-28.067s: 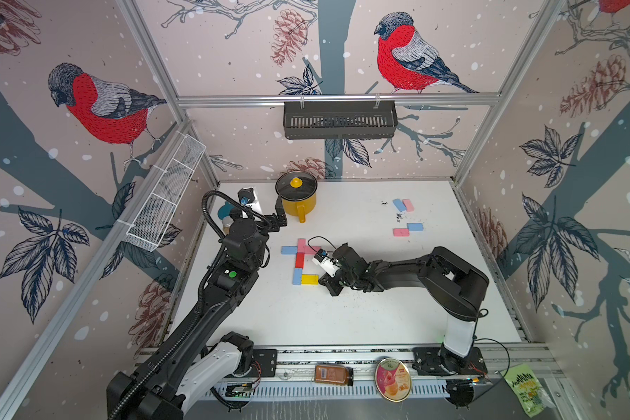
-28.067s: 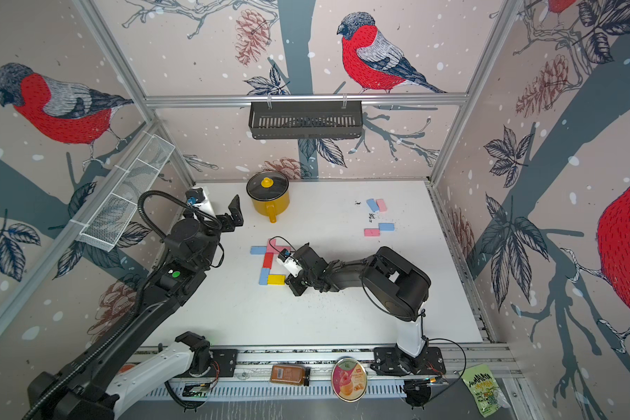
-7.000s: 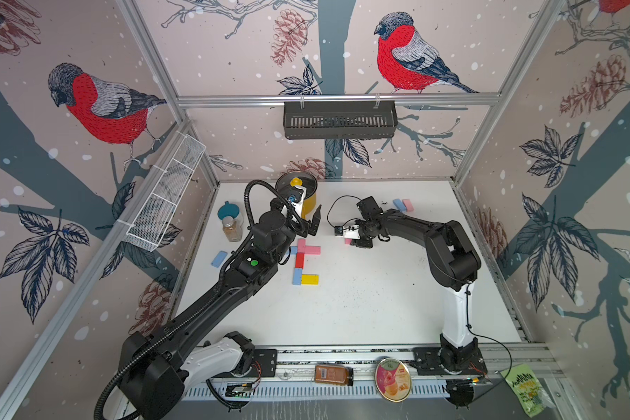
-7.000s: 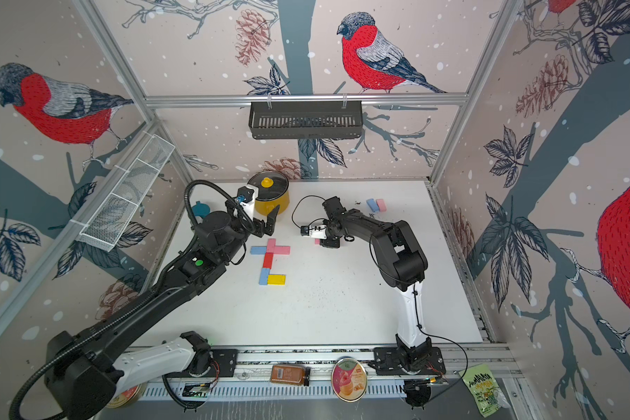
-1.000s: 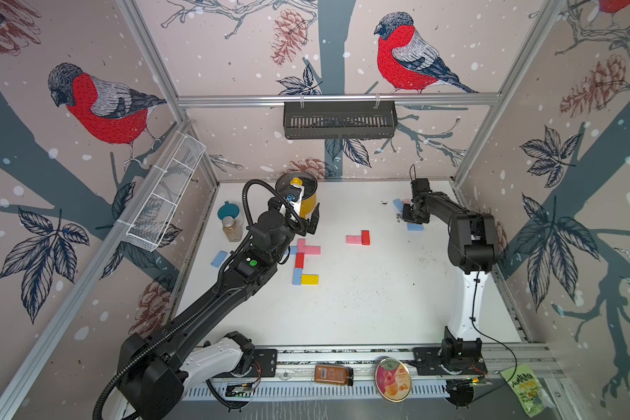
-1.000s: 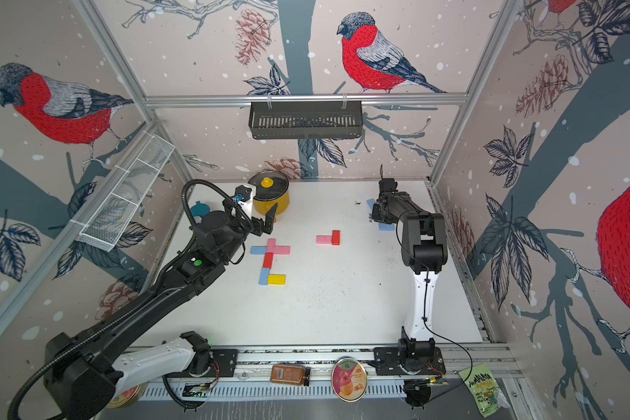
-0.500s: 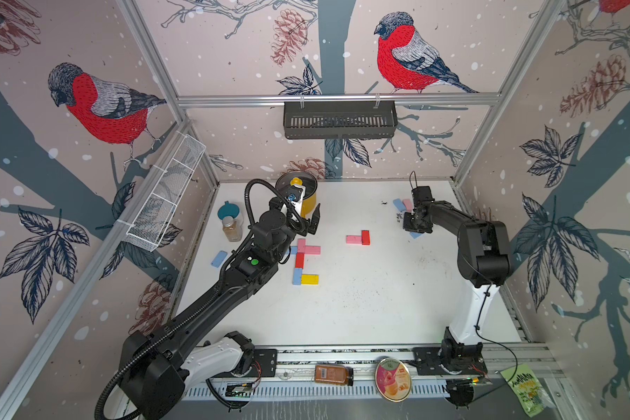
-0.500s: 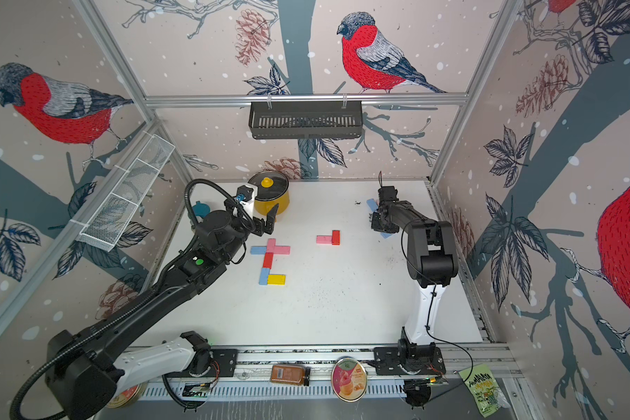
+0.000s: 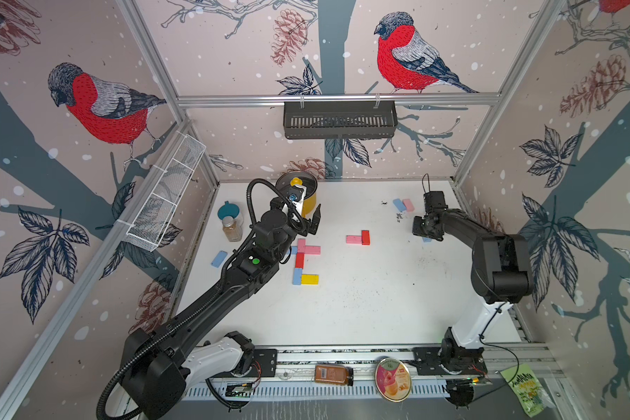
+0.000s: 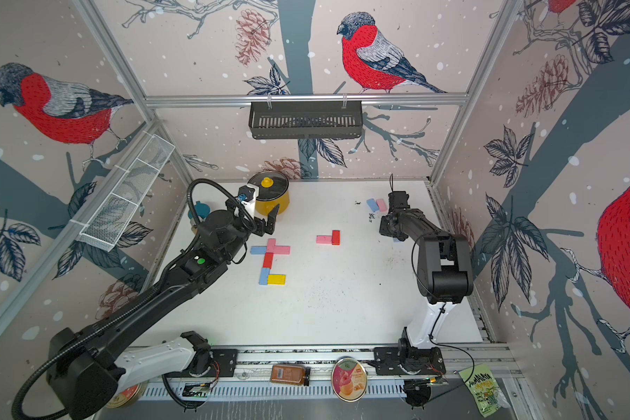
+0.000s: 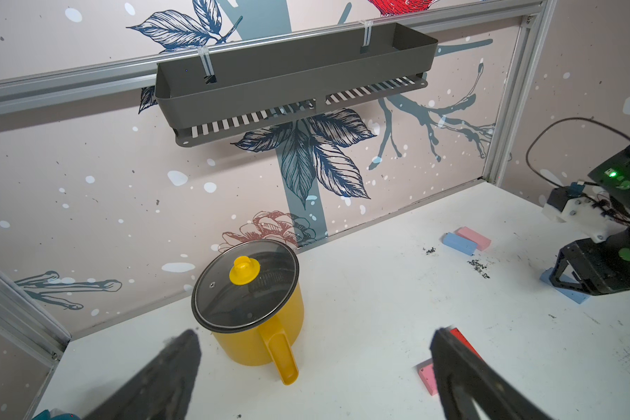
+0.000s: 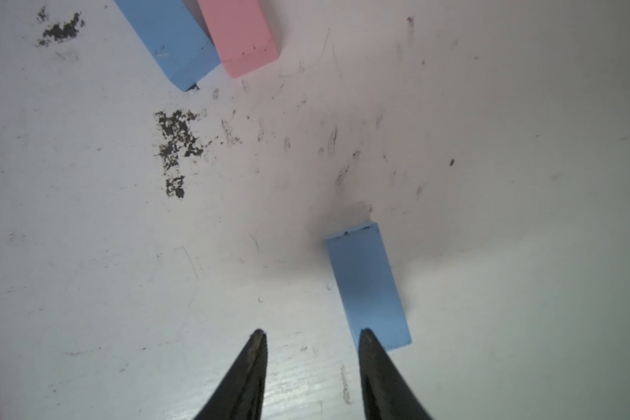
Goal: Assemble the letter t with building blocks
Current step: Adjust the building block at the center of the board, then pick up the building block from the center of the board.
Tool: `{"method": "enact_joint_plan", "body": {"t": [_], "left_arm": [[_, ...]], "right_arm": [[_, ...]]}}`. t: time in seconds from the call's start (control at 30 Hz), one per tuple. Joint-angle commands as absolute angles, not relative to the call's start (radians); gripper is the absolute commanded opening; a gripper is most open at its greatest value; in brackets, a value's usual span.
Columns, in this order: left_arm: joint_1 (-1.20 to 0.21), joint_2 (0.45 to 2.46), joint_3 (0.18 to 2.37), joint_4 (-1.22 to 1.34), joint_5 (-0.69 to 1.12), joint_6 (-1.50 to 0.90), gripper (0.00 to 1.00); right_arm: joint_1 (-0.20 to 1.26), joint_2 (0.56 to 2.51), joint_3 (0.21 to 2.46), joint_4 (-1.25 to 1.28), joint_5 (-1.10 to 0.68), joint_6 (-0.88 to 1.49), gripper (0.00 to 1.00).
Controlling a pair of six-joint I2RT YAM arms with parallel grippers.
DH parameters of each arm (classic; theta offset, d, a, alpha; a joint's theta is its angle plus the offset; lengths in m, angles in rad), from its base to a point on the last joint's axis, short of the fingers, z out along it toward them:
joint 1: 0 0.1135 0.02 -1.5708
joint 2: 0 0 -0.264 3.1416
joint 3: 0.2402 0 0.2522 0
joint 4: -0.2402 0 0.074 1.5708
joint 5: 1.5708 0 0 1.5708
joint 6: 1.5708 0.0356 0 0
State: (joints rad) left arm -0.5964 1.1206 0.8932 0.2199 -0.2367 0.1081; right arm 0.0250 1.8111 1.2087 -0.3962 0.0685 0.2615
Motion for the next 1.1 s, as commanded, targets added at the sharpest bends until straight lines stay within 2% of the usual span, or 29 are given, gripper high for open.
{"method": "enact_joint_plan", "body": {"t": [0.0,0.17,0.27,0.67,0.93,1.07], "left_arm": [[-0.596,1.12,0.9,0.233,-0.233,0.107,0.98],[-0.597,1.118,0.9,0.233,-0.232,0.107,0.98],[-0.596,1.116,0.9,0.233,-0.232,0.107,0.98],[-0.597,1.104,0.9,0.233,-0.226,0.107,0.98],[-0.597,1.091,0.894,0.241,-0.207,0.107,0.98],[-0.597,1.09,0.894,0.24,-0.207,0.107,0.98]], "right_arm": [[0.004,1.795,1.199,-0.386,0.082,0.218,0.56],[-0.033,1.791,1.18,-0.37,0.048,0.132,0.69],[-0.051,1.795,1.171,-0.35,0.018,0.103,0.71],[-0.067,1.888,1.203,-0.332,-0.043,0.067,0.57],[-0.068,1.913,1.209,-0.333,-0.036,0.063,0.44],[-0.067,1.927,1.225,-0.345,-0.027,0.06,0.41]]}}
